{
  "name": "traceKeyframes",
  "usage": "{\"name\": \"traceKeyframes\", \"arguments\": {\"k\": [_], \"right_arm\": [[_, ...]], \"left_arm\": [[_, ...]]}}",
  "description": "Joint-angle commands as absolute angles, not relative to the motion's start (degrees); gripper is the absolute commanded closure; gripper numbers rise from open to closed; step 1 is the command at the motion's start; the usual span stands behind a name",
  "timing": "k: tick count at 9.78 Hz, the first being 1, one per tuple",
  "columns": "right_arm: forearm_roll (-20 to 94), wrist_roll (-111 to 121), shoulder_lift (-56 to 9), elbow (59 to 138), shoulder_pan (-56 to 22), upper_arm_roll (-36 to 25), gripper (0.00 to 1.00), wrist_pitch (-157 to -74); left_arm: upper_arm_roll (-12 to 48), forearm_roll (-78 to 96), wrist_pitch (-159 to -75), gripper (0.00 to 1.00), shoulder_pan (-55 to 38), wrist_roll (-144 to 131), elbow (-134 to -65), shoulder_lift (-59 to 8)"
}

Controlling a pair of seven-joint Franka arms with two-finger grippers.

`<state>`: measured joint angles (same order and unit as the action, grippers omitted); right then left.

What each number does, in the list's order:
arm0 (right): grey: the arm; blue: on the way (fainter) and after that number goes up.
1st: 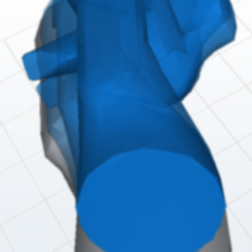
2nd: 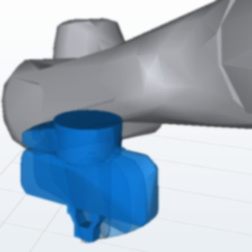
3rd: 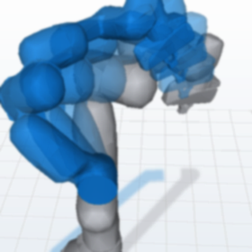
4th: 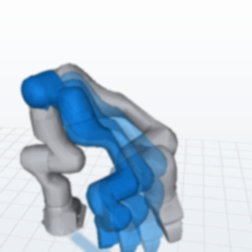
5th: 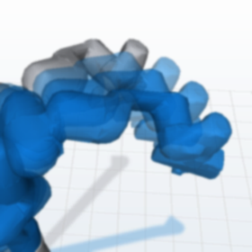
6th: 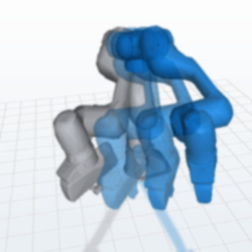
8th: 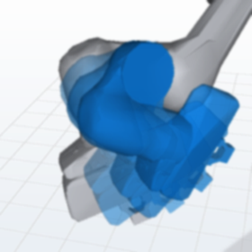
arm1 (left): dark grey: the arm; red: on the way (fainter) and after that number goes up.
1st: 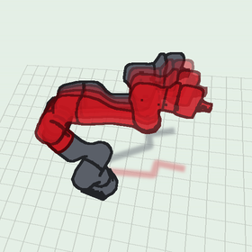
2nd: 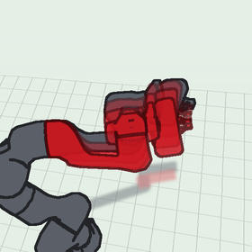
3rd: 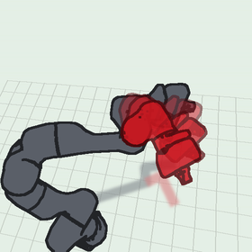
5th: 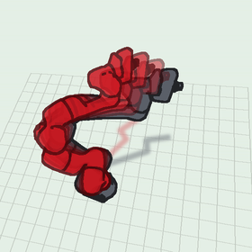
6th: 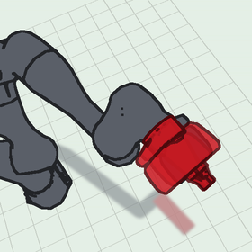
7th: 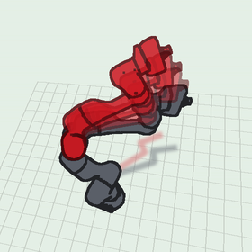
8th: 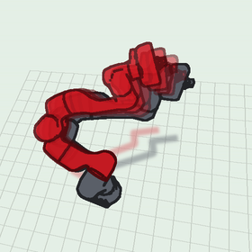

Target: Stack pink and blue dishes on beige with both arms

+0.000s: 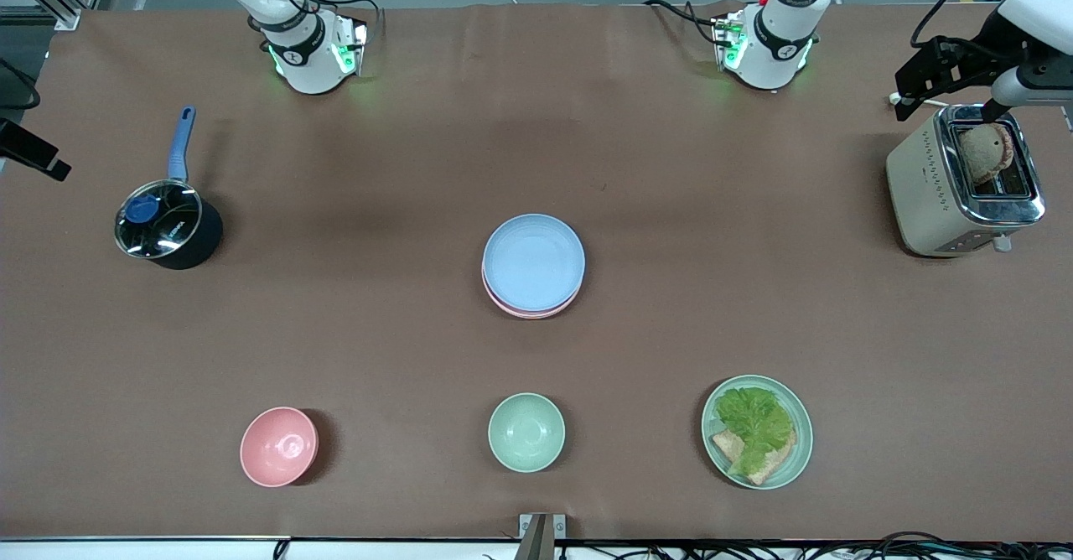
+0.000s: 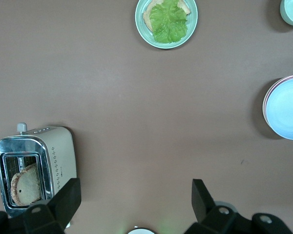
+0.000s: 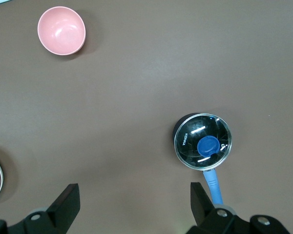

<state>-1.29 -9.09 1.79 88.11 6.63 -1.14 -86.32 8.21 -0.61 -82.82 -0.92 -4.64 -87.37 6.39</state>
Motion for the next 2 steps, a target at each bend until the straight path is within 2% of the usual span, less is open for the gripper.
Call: {"name": "traceKeyframes", "arguments": {"k": [1,2], "right_arm": [[-1.84,-3.38,0.36,84.83,7.22,-1.4,0.0,-85.17],[-2.11,-2.64,-0.17,83.07,3.73,-3.15,0.0,-84.91]], "left_arm": [[8.26,-1.58,-82.0,0.0,-0.79,-3.17,-87.63,5.01],[8.26,-1.58,-81.91,0.0,-0.88,-3.25,-87.63,4.75]]}}
